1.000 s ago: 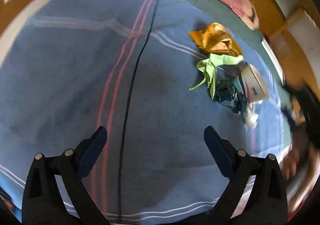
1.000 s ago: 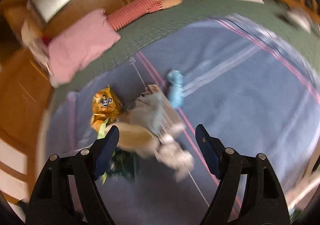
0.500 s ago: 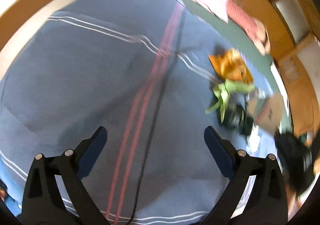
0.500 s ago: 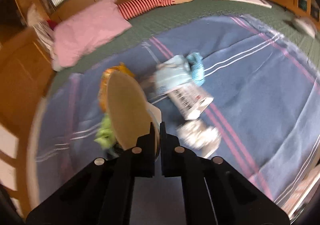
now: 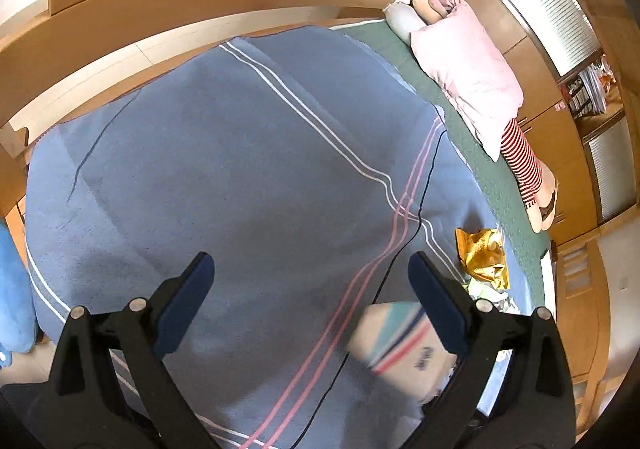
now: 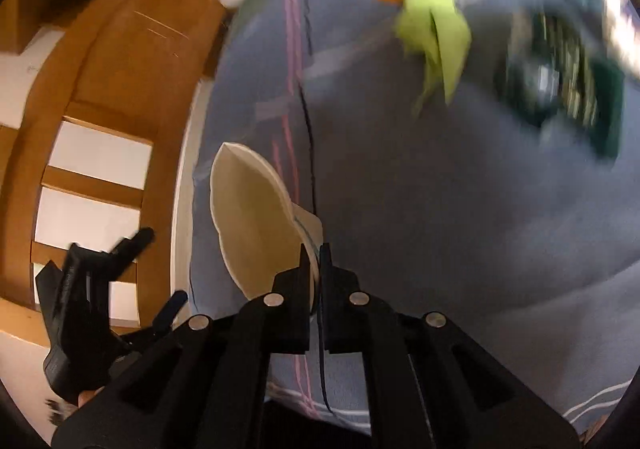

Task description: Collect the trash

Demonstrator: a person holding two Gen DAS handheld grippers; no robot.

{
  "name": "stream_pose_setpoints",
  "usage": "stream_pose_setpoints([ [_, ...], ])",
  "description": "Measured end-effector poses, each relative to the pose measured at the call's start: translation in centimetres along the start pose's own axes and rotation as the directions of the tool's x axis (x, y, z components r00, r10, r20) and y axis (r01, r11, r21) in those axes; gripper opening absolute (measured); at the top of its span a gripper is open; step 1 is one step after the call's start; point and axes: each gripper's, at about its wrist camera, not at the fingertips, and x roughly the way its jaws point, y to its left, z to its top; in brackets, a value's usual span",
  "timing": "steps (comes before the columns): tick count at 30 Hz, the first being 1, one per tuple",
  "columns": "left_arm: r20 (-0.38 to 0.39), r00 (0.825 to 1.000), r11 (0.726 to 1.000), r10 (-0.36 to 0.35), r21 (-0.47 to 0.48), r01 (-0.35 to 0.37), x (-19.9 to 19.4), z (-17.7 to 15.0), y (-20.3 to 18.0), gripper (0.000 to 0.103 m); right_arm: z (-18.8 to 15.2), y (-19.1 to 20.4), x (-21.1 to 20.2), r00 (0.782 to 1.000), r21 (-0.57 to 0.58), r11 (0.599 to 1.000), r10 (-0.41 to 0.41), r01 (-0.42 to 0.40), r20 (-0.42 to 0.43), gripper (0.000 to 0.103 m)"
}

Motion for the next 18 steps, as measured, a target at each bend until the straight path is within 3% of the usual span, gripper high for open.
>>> stream_pose_setpoints([
  [4, -0.008, 1.000, 1.000, -0.007, 0.010, 0.007, 0.5, -0.3, -0.5, 0.097, 0.3, -1.0, 0.5, 1.000, 0.045, 0.999, -0.020, 0.021, -0.021, 0.009],
  [6, -0.013, 1.000, 1.000, -0.005, 0.022, 0.005, 0.9, -0.4, -0.9, 0.097, 0.3, -1.6, -0.3, 0.998, 0.083, 0.995, -0.059, 0.057, 0.023, 0.031],
  [9, -0.024, 1.000, 1.000, -0.002, 0.023, 0.002, 1.2, -0.6, -0.7, 0.097, 0.7, -3.0, -2.7, 0.988, 0.165, 0.986, -0.057, 0.033, 0.140, 0.058],
  [15, -0.041, 0.999, 1.000, 0.000, 0.023, 0.001, 1.4, -0.8, -0.7, 0.097, 1.1, -2.5, -6.3, 0.943, 0.127, 0.990, -0.095, 0.057, 0.319, 0.059],
  [18, -0.041, 0.999, 1.000, -0.001, 0.022, 0.002, 1.4, -0.7, -0.6, 0.097, 1.2, -1.3, -6.9, 0.901, 0.097, 0.978, -0.208, 0.185, 0.381, 0.059],
])
